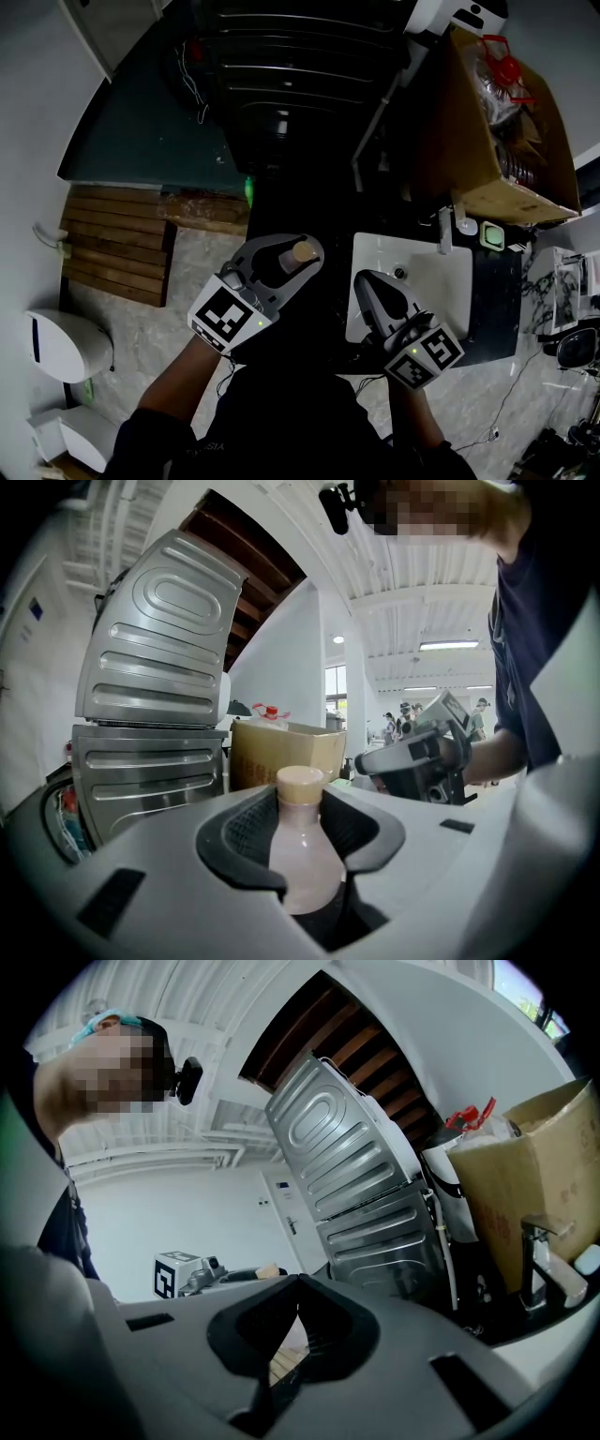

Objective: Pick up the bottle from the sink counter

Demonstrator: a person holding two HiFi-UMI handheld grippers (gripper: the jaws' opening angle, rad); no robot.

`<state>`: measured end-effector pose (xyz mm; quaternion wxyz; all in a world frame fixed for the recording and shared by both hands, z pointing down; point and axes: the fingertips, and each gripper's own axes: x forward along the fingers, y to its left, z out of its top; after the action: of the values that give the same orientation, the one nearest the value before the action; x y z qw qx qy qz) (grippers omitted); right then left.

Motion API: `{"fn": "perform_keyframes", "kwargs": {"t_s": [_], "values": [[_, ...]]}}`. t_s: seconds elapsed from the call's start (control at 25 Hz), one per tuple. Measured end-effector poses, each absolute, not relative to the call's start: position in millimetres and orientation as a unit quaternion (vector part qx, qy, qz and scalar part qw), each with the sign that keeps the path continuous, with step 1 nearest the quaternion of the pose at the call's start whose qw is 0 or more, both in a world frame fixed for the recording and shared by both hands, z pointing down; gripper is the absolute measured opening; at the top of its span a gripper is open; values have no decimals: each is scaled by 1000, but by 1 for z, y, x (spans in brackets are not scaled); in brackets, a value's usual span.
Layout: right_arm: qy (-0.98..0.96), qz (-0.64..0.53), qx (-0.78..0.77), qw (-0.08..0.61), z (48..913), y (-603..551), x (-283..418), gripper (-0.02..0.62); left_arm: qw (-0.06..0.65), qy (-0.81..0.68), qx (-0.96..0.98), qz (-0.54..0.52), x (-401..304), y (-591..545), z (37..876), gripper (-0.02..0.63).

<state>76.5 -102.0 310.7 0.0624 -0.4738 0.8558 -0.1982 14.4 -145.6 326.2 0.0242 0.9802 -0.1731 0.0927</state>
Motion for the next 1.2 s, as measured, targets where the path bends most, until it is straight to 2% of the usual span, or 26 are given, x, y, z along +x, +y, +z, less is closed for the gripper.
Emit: {"fn": "perform_keyframes", "kwargs": {"t_s": [0.36, 1.2], "values": [[856, -197, -471, 80, 299, -102, 68, 21, 17, -180, 979, 94, -2, -137, 323, 141], [864, -176, -466, 74, 286, -87, 51, 21, 6, -198, 977, 79, -26, -122, 308, 141]]}}
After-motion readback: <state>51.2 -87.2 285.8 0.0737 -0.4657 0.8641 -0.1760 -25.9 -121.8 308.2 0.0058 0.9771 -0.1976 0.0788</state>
